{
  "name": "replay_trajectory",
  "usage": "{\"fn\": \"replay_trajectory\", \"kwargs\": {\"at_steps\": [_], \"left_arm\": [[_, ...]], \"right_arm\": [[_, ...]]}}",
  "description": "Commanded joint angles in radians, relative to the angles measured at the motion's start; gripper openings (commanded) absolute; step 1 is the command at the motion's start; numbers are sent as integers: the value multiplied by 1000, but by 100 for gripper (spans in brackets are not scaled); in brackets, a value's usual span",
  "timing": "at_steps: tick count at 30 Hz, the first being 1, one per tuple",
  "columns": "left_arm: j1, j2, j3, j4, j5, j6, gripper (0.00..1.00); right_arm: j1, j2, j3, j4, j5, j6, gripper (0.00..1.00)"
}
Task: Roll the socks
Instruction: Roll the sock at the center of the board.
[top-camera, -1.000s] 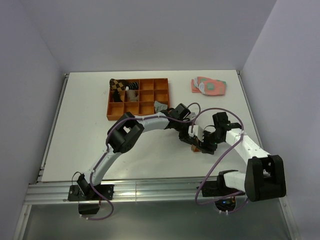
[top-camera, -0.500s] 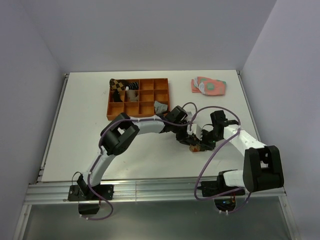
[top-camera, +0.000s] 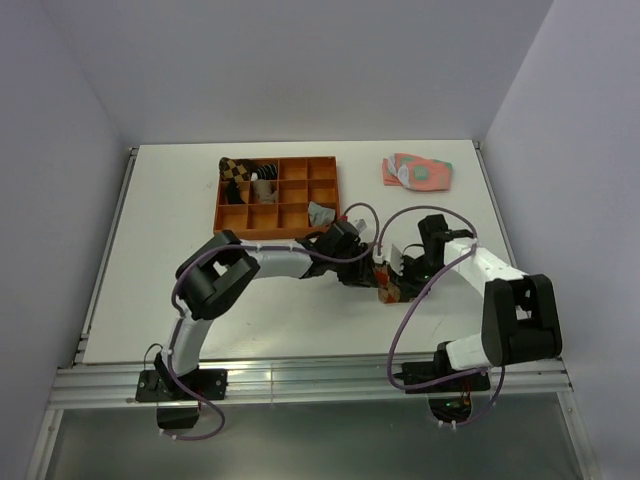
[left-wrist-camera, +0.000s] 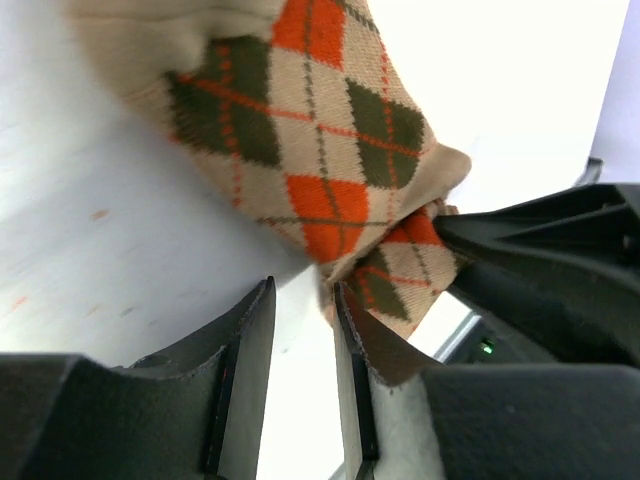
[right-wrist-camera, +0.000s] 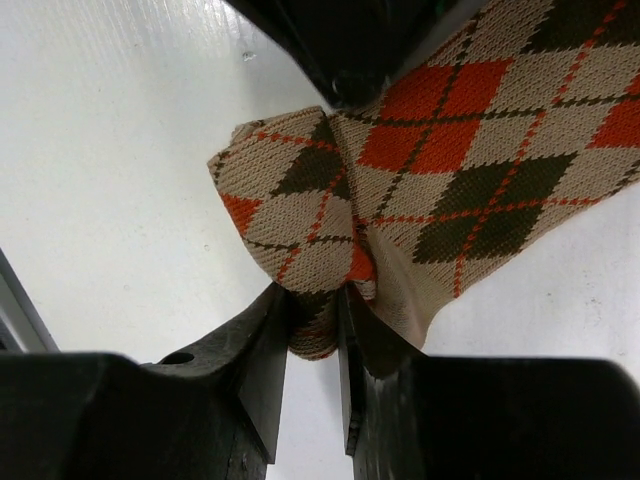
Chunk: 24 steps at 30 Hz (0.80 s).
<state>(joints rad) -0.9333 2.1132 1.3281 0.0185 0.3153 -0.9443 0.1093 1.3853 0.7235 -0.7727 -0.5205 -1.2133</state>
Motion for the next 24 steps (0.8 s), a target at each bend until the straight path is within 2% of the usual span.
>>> {"fn": "replay_trajectory", "kwargs": {"at_steps": [1, 10, 16, 20, 24], "left_arm": [[-15, -85, -96, 76, -145, 50, 35], [-52, -291, -381, 337, -301, 44, 35], [-113, -377, -467, 489, -390, 149, 35], [-159, -372, -445, 534, -387, 264, 39], [-173, -312, -350, 502, -340, 355, 44]], "right_arm": [[7, 67, 13, -95, 43, 3, 22], [7, 286, 226, -304, 14, -6, 21], [7, 449, 402, -428, 8, 17, 21], [7, 563, 508, -502, 8, 47, 21], [9, 636, 586, -560, -13, 80, 22]]}}
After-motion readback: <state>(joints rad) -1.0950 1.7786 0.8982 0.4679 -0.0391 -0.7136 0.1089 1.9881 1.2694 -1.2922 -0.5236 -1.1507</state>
